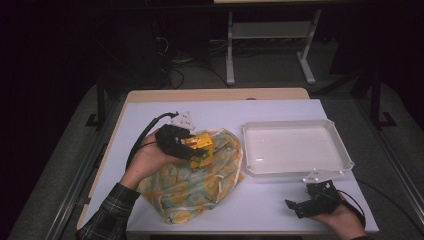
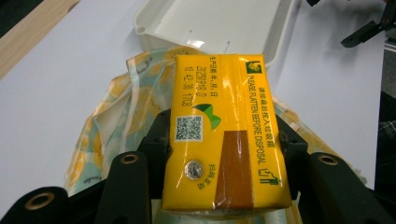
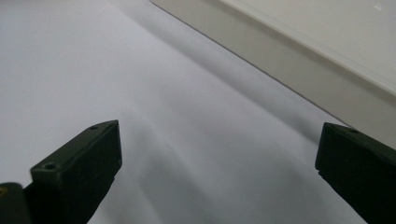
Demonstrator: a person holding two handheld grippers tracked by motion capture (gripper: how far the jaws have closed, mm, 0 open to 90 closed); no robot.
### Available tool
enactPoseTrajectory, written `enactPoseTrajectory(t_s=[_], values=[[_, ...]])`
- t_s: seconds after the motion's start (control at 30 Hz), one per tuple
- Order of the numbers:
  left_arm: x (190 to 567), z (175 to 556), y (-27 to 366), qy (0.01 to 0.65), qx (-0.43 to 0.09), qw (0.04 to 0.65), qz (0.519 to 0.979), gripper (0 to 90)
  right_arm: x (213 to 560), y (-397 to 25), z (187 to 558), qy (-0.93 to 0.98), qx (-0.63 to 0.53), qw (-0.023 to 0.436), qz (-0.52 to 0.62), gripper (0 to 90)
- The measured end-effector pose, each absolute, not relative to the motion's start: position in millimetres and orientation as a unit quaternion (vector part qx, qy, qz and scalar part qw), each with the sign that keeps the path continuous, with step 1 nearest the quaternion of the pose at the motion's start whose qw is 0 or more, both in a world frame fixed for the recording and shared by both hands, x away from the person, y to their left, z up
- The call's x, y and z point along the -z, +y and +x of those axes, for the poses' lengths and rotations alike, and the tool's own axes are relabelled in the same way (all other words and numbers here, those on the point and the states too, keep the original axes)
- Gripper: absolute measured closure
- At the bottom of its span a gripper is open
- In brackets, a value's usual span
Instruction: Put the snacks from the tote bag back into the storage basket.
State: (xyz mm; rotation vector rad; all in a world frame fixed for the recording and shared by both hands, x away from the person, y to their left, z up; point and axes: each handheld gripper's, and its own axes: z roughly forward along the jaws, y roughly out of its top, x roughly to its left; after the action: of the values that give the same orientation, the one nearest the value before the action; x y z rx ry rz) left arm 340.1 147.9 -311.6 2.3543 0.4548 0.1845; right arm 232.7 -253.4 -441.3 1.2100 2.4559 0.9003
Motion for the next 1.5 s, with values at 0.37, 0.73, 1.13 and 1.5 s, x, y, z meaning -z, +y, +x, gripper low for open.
enactPoseTrajectory(t_s=[0.37,0.73,1.13,1.5], values=[[304.8,341.8,135.9,0.174,-0.071,0.371,0.91,51.9,440.7,-253.0,232.0,0.843,-0.309,0.128,0.421,0.1],[302.6,342.7,121.7,0.172,-0.067,0.378,0.907,51.9,441.3,-253.1,232.6,0.843,-0.311,0.123,0.42,0.1],[302.7,343.1,106.9,0.169,-0.061,0.386,0.905,51.9,440.7,-252.8,231.8,0.842,-0.313,0.121,0.422,0.1],[302.7,343.5,90.6,0.162,-0.059,0.395,0.902,52.0,440.2,-252.9,231.7,0.842,-0.313,0.121,0.422,0.0]])
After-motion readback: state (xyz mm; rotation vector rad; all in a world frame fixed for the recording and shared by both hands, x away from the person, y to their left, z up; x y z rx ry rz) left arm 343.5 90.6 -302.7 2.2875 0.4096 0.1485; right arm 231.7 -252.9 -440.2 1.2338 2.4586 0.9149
